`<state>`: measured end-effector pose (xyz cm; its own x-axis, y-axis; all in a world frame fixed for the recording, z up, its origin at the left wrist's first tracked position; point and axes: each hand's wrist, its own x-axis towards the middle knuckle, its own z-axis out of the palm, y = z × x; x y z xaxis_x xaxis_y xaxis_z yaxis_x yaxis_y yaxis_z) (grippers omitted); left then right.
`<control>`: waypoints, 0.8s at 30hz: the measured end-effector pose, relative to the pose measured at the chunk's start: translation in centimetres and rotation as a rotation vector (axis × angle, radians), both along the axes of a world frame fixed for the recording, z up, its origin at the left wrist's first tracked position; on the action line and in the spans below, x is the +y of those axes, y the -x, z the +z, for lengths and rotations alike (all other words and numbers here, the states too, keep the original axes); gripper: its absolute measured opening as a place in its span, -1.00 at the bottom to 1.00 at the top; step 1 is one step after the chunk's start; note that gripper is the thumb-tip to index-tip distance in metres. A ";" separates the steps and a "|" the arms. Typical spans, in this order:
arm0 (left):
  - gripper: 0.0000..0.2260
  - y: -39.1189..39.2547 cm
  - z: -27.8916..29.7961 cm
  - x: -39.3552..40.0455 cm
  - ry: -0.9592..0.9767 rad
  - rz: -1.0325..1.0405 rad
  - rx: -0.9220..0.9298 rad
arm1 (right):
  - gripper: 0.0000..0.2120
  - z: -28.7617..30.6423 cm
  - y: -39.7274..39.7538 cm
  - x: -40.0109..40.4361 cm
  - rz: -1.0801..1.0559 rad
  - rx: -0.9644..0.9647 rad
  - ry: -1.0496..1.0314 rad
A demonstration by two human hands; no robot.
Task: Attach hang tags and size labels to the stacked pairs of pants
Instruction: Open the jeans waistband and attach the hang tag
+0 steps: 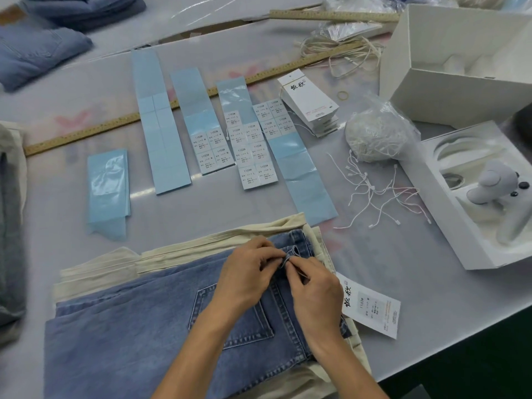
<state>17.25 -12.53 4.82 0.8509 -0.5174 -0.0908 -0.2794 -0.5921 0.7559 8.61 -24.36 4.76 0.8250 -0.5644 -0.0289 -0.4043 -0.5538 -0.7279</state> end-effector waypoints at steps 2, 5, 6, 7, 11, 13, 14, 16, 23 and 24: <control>-0.90 -0.1 -0.3 0.0 -0.009 -0.015 -0.003 | -0.90 0.0 0.0 -0.1 -0.003 0.017 -0.021; -0.88 -0.4 -0.6 -0.2 -0.060 -0.090 0.039 | -0.90 0.0 -0.2 -0.1 -0.029 0.035 -0.033; -0.88 -0.6 -0.6 -0.3 -0.070 -0.107 0.057 | -0.90 0.1 -0.3 -0.1 -0.048 0.042 -0.044; -0.90 -0.9 -0.6 -0.4 -0.072 -0.109 0.083 | -0.90 0.2 -0.4 0.0 -0.063 0.052 -0.052; -0.95 -1.3 -0.6 -0.5 -0.072 -0.112 0.109 | -0.88 0.9 -0.8 -0.3 -0.051 0.088 -0.083; -0.93 -1.0 -0.6 -0.5 -0.012 -0.050 0.116 | -0.86 1.3 -0.7 -0.7 0.040 0.141 -0.059; -0.91 -0.9 -0.5 -0.4 0.041 0.016 0.142 | -0.85 1.7 -0.5 -1.0 0.103 0.155 0.017; -0.88 -1.0 -0.5 -0.2 0.206 0.175 0.255 | -0.75 2.4 0.4 -1.7 0.192 0.078 0.204; -0.92 -2.1 1.3 1.2 0.704 0.476 0.462 | -0.29 1.2 2.7 -8.8 0.314 0.318 -0.007; -0.91 -2.2 1.6 1.2 0.737 0.488 0.481 | -0.27 0.7 2.8 -9.5 0.350 0.360 -0.047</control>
<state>19.44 -11.31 6.37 0.9421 -0.1877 -0.2778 0.2998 0.1007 0.9487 5.85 -33.83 5.49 0.8979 -0.2467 -0.3647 -0.4297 -0.6714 -0.6038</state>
